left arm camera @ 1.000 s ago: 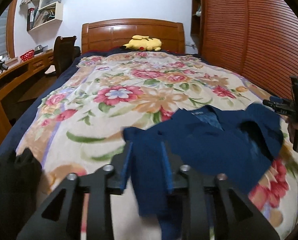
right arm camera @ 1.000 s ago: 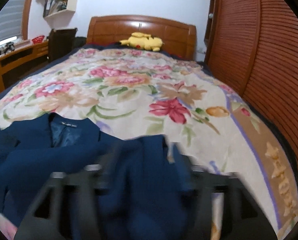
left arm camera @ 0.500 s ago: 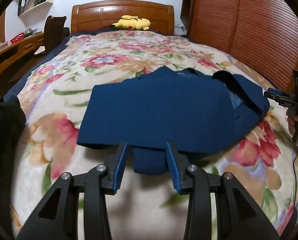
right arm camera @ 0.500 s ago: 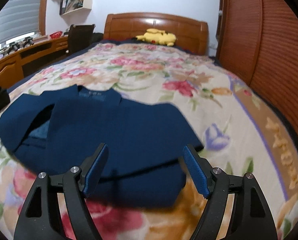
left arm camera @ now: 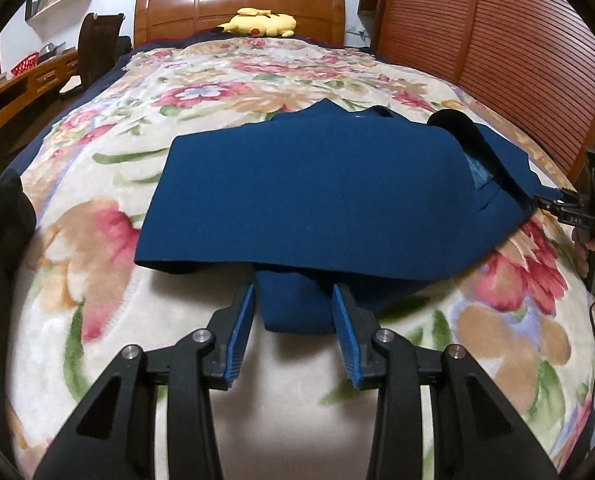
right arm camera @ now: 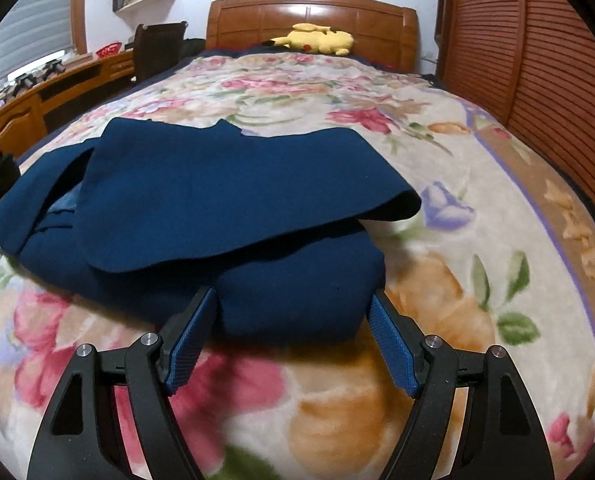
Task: Fold large clothes
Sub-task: 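Lift the hem with both grippers and fold it up toward the collar, then lower the folded hem onto the jacket and open both grippers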
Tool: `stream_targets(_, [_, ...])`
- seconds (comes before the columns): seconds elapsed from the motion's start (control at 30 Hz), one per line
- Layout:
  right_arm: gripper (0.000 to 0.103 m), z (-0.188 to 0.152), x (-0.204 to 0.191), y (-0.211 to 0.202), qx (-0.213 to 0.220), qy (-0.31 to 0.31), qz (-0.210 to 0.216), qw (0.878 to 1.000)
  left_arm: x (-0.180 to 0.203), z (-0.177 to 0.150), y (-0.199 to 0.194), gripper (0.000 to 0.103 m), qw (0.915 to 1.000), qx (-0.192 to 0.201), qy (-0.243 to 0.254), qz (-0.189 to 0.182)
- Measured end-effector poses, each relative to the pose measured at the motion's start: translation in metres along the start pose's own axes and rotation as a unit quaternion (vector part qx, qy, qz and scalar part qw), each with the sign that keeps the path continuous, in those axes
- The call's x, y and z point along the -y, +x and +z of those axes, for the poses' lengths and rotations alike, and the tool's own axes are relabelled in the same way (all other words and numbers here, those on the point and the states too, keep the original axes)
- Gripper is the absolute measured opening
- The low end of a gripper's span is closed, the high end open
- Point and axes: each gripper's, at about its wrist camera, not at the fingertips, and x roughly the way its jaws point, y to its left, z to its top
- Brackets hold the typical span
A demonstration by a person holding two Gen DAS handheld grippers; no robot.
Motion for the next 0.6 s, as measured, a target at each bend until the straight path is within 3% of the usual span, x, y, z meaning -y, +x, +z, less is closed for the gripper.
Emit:
stream_targets(0.2, [0.076, -0.001, -0.001, 0.01, -0.02, -0.001, 0.022, 1.0, -0.001, 0.002, 0.007, 0.037, 0.9999, -0.007, -0.004, -0.006])
stream_targets(0.23, [0.072, -0.001, -0.002, 0.011, -0.023, -0.002, 0.027, 0.999, -0.001, 0.002, 0.008, 0.034, 0.9999, -0.007, -0.004, -0.014])
stream_targets(0.27, [0.067, 0.0, -0.003, 0.011, -0.025, -0.003, 0.031, 0.999, 0.0, 0.003, 0.009, 0.02, 0.9996, -0.008, -0.003, -0.027])
stream_targets(0.3, [0.063, 0.0, -0.004, 0.012, -0.027, -0.003, 0.034, 0.999, 0.002, 0.003, 0.011, 0.015, 0.9992, -0.014, 0.006, -0.038])
stream_targets(0.37, [0.043, 0.001, -0.005, 0.011, -0.03, -0.003, 0.044, 0.999, 0.003, 0.002, 0.009, 0.01, 0.9992, -0.014, 0.011, -0.036])
stream_targets(0.47, [0.03, 0.005, -0.009, 0.002, -0.026, -0.01, 0.049, 0.998, 0.011, 0.003, -0.003, 0.005, 0.9994, 0.004, 0.028, -0.019])
stream_targets(0.6, [0.023, 0.011, -0.023, -0.023, -0.012, -0.032, 0.034, 0.999, 0.026, 0.001, -0.029, 0.004, 0.9981, 0.026, 0.056, 0.001])
